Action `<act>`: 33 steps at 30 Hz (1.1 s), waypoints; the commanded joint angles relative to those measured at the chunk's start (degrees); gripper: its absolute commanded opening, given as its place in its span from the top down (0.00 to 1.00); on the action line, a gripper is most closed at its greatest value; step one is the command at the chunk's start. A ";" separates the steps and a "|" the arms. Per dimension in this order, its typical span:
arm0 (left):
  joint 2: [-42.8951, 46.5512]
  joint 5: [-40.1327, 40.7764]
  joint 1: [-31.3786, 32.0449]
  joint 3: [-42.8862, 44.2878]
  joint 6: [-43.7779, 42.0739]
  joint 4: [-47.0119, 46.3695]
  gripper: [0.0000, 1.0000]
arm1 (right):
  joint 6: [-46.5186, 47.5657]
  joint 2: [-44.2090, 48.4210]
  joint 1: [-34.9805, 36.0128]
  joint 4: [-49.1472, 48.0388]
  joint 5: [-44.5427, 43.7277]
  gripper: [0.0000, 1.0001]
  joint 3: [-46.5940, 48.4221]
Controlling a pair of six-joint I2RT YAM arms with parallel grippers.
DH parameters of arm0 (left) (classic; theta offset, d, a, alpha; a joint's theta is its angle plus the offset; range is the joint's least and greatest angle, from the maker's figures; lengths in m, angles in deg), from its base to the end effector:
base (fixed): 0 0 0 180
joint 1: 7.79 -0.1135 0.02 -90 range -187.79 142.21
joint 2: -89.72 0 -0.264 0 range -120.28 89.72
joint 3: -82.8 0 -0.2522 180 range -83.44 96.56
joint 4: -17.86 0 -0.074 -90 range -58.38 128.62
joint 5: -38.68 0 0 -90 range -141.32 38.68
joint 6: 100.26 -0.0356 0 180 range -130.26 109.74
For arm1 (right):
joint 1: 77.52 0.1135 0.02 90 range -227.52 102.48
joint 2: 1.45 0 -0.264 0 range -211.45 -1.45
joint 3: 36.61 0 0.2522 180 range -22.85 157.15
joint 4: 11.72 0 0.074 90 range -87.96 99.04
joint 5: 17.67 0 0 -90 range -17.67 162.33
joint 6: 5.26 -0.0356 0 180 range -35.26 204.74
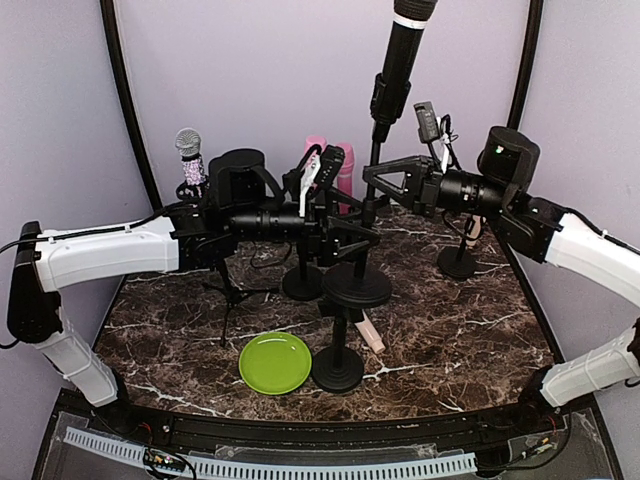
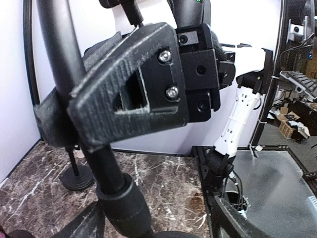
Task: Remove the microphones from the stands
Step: Pass from the right arm to the left
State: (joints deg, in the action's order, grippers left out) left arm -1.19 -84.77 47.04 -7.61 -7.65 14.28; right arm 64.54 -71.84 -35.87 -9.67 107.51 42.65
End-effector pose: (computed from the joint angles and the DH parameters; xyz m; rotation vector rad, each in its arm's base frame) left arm 0.2028 -0.3219 0.3757 1.1521 1.2154 -1.2202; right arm 0.1978 0.2034 0.4133 -0.8188 1.3966 1.2974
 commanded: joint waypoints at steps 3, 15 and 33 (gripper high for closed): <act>0.70 11.95 1.80 3.27 -6.36 4.65 0.18 | 1.84 3.32 0.54 -0.03 -10.26 1.00 5.88; -4.29 20.67 2.48 8.36 -5.43 6.36 0.18 | 1.35 2.77 0.54 -3.15 -10.29 1.00 5.22; -4.58 23.63 2.49 9.34 -4.46 7.52 1.00 | 3.38 2.42 0.54 -1.37 -16.95 1.00 3.55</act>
State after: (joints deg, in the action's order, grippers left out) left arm -7.68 -62.89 49.37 0.17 -10.99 22.52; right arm 69.69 -71.30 -35.87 -4.60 94.00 45.23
